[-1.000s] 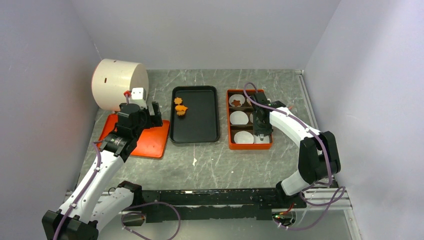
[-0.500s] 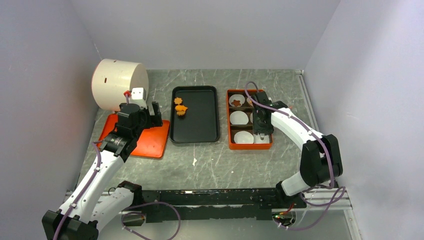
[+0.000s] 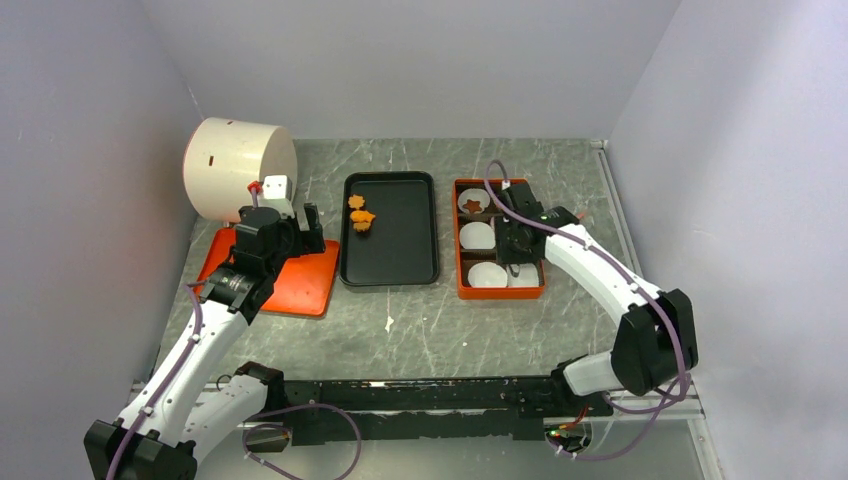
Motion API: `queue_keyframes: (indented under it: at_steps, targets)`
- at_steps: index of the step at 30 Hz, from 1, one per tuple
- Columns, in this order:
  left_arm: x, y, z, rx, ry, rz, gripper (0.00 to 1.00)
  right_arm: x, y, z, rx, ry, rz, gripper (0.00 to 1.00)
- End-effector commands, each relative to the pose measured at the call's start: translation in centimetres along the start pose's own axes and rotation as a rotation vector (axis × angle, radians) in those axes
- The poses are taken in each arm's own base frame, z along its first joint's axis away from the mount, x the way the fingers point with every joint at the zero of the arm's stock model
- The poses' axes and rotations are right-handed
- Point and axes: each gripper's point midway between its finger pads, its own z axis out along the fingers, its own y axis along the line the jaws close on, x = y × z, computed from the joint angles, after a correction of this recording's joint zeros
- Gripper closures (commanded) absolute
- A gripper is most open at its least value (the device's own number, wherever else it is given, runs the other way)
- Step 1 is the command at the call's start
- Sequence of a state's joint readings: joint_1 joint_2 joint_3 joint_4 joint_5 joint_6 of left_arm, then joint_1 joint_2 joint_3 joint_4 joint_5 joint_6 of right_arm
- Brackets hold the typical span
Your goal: Pack the cookies
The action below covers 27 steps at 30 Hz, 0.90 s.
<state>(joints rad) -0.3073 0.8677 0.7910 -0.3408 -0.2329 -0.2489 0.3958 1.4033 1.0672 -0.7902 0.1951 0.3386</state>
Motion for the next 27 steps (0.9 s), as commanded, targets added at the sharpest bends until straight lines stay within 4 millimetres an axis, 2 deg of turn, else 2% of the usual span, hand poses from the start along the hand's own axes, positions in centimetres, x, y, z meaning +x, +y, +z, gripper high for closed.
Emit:
queue_keyframes:
  at_steps: [1,8,16,21,27]
  targets:
    - [-1.1,-0.4,0.0,0.015,-0.041,0.007,0.02,-3.9,4.2,-3.0,-0.134,-0.166,-0.080,0.60]
    - [-1.2,-0.4,-0.1,0.016,-0.041,0.007,0.02,-4.5,10.2,-4.7,-0.207,-0.233,-0.239,0.61]
    - [-1.2,0.0,-0.1,-0.002,-0.039,0.002,0.02,-4.1,17.3,-4.2,-0.309,-0.240,-0.361,0.64]
    - [-0.9,0.0,0.0,-0.008,-0.028,0.003,0.02,-3.6,20.9,-3.1,-0.335,-0.239,-0.430,0.64]
    - [-0.9,-0.1,0.1,-0.003,-0.027,0.000,0.02,-3.1,23.9,-0.4,-0.347,-0.209,-0.483,0.64]
